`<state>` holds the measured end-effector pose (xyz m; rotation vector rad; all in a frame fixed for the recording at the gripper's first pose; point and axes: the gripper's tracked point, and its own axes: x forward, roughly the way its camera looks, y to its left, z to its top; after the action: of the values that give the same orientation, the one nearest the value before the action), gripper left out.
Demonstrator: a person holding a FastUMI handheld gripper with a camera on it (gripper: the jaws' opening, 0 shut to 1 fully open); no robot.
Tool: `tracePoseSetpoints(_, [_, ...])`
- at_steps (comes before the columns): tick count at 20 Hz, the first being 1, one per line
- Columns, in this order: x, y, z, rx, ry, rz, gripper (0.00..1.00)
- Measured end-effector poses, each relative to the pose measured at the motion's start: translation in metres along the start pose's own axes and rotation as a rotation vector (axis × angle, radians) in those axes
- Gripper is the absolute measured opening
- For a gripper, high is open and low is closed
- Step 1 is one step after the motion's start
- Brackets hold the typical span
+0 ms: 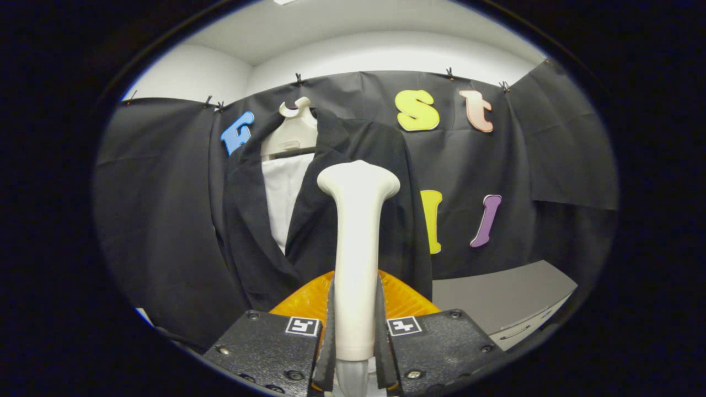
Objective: Iron the clothes twice with a garment steamer, once on the left side and once on the right side.
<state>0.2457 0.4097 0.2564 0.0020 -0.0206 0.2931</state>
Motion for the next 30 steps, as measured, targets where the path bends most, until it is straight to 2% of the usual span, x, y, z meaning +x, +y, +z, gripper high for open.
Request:
tracePoseSetpoints(17, [-0.007,0.008,-0.098,-0.08,0.164,0.02,0.32])
tracePoseSetpoints(30, [-0.017,-0.004,-0.178,-0.113,0.294,0.002,0.32])
